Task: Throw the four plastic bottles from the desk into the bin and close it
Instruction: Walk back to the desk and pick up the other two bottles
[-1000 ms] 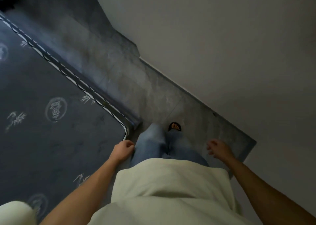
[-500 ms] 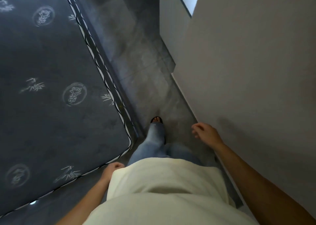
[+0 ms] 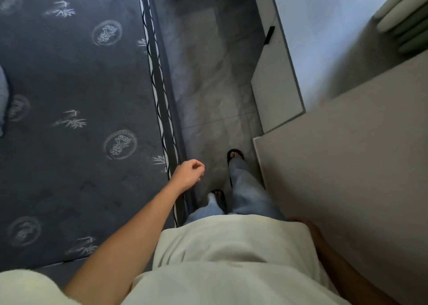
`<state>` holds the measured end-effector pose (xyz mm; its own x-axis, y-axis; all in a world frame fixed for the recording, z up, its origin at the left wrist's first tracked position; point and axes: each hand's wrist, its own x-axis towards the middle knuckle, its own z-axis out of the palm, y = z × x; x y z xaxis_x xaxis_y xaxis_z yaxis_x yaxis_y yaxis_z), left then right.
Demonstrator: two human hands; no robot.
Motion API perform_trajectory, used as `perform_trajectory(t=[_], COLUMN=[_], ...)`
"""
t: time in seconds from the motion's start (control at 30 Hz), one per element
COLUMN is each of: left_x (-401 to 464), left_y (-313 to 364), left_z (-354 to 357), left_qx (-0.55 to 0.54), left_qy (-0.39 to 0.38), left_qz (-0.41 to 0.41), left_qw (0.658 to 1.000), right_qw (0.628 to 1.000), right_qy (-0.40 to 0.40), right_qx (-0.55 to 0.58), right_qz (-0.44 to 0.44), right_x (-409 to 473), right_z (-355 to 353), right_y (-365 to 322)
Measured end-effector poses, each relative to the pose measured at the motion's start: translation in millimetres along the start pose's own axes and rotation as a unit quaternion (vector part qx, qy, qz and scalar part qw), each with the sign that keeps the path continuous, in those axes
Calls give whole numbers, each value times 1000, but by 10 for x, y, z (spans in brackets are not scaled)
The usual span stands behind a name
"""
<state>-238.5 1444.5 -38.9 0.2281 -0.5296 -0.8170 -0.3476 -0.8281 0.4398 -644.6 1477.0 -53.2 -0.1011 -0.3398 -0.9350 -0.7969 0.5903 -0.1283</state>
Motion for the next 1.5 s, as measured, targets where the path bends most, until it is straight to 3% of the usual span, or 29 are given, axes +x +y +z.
perform_trajectory(t=[0.13, 0.37, 0.53, 0.7, 0.9, 1.13, 1.27, 1.5], left_x=[224, 314, 351, 630, 1572, 2871, 3492, 4058], left_y=[324, 232, 5, 23, 775, 2504, 3420, 4315], left_z=[-149, -456, -767, -1363, -2283, -3252, -3576, -3941], left_qx=[11, 13, 31, -31, 49, 52, 67, 91], left_qy=[16, 65, 28, -5, -20, 23, 10, 2], left_qz=[-18, -115, -194, -246, -180, -67, -13, -1], left_qw=[1000, 991, 980, 969, 982, 996, 998, 996], right_qw=[999, 992, 984, 982, 988, 998, 999, 999], right_qy=[-4, 43, 33, 43, 64, 51, 28, 33], right_qx=[-33, 33, 13, 21, 33, 15, 13, -14], right_qz=[-21, -115, -176, -180, -135, -35, 15, 22], right_x=[347, 649, 852, 1104, 1250, 1360, 1497, 1906], right_z=[-452, -829, -1096, -1373, -1618, -1908, -2112, -2793], right_y=[-658, -2450, -3718, -4640, -5144, -5172, -5237, -6101])
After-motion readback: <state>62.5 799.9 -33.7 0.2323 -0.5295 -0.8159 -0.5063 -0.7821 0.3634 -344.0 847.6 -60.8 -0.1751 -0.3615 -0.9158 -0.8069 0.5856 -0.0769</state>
